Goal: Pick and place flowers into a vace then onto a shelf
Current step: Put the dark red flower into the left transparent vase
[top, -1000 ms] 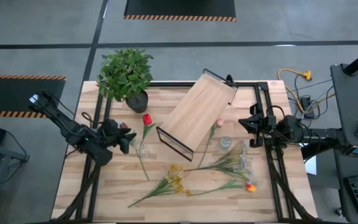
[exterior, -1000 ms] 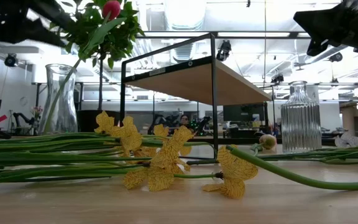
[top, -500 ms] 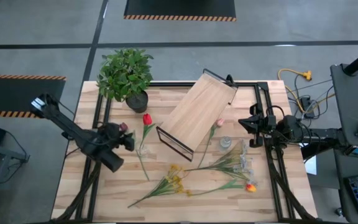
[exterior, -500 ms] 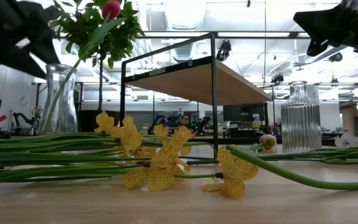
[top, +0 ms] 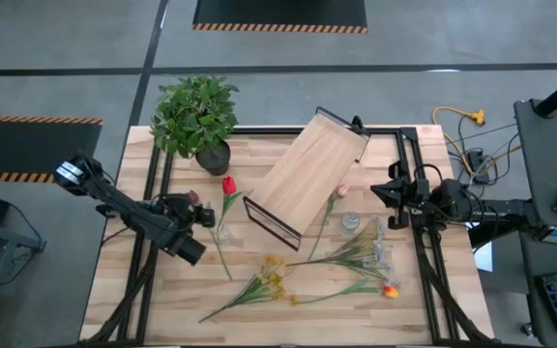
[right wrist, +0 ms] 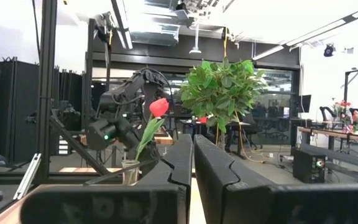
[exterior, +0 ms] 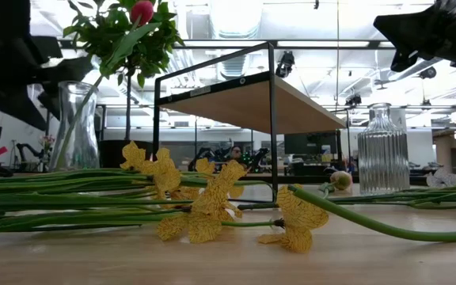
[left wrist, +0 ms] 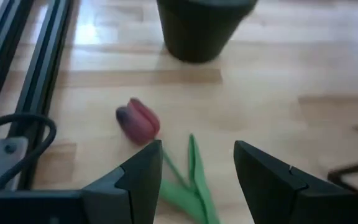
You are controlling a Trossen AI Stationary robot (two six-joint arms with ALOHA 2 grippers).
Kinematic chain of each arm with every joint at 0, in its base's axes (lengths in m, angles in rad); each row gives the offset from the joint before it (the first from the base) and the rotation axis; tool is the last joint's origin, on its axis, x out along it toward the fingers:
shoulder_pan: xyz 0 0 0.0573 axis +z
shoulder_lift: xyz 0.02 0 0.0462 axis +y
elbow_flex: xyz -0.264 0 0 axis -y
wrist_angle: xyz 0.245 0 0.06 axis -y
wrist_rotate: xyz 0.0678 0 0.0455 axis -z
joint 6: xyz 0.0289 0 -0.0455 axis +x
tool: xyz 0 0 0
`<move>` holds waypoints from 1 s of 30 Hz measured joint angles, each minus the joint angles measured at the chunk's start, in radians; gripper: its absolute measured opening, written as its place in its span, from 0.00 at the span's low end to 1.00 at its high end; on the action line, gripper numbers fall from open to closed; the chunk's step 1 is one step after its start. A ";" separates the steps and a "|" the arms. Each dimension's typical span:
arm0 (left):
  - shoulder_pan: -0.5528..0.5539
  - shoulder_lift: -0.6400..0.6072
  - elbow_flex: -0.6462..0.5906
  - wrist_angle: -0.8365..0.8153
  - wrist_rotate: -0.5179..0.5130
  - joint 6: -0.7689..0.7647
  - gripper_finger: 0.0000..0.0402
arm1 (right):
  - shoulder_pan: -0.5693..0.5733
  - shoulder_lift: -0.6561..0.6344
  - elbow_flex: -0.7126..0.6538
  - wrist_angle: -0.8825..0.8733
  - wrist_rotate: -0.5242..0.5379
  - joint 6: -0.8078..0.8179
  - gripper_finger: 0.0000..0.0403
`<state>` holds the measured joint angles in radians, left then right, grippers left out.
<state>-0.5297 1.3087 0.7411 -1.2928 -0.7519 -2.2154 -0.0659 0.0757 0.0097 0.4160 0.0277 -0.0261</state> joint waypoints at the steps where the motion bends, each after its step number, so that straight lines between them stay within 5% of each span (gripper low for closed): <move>1: 0.004 0.009 -0.011 0.001 -0.010 -0.027 0.45 | 0.000 0.000 0.000 0.000 0.000 0.000 0.02; 30: 0.131 0.035 -0.091 0.069 -0.024 -0.004 0.45 | 0.000 0.000 0.000 0.001 0.000 0.000 0.02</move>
<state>-0.3992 1.3441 0.6500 -1.2240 -0.7762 -2.2198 -0.0658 0.0753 0.0097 0.4171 0.0280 -0.0261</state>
